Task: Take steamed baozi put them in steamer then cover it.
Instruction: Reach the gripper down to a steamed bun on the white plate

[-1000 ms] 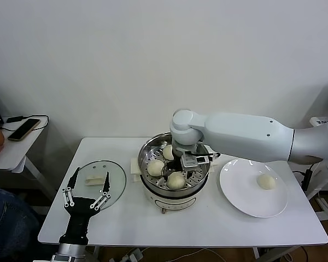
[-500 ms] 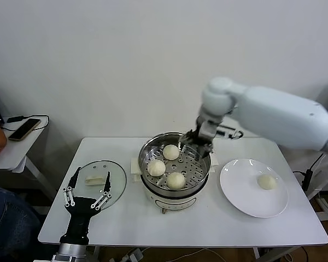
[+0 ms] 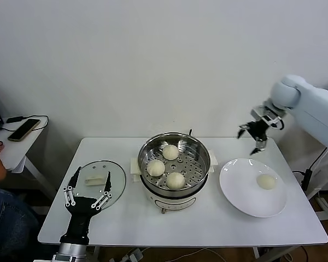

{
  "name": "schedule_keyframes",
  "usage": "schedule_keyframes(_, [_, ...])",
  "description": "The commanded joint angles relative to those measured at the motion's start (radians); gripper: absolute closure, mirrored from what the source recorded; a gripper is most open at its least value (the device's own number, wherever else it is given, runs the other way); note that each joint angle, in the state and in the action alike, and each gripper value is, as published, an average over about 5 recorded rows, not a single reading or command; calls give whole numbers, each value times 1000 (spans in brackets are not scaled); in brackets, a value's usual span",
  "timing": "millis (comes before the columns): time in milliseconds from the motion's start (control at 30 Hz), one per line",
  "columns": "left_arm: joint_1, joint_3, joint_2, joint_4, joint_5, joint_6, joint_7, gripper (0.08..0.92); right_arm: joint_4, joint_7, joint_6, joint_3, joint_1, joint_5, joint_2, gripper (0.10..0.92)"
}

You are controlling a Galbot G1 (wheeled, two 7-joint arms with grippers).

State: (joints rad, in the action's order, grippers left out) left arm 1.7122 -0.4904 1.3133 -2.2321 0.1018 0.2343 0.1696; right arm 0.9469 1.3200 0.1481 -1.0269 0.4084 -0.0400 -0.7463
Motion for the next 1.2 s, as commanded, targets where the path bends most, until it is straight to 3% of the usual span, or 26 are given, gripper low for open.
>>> schedule_keyframes(33, [-1,2,3,2,1,-7,0,177,-204,-29,-54,130,-214,103,44,203])
schedule_keyframes(1000, [18,-3,8,22,12,6,5,177,-383,-143,0,379,-415,238,-90,203])
schedule_keyframes(1200, [16,1,11,21,12,7,6,177,-368,-129,-1,359,-403,248,-82,276])
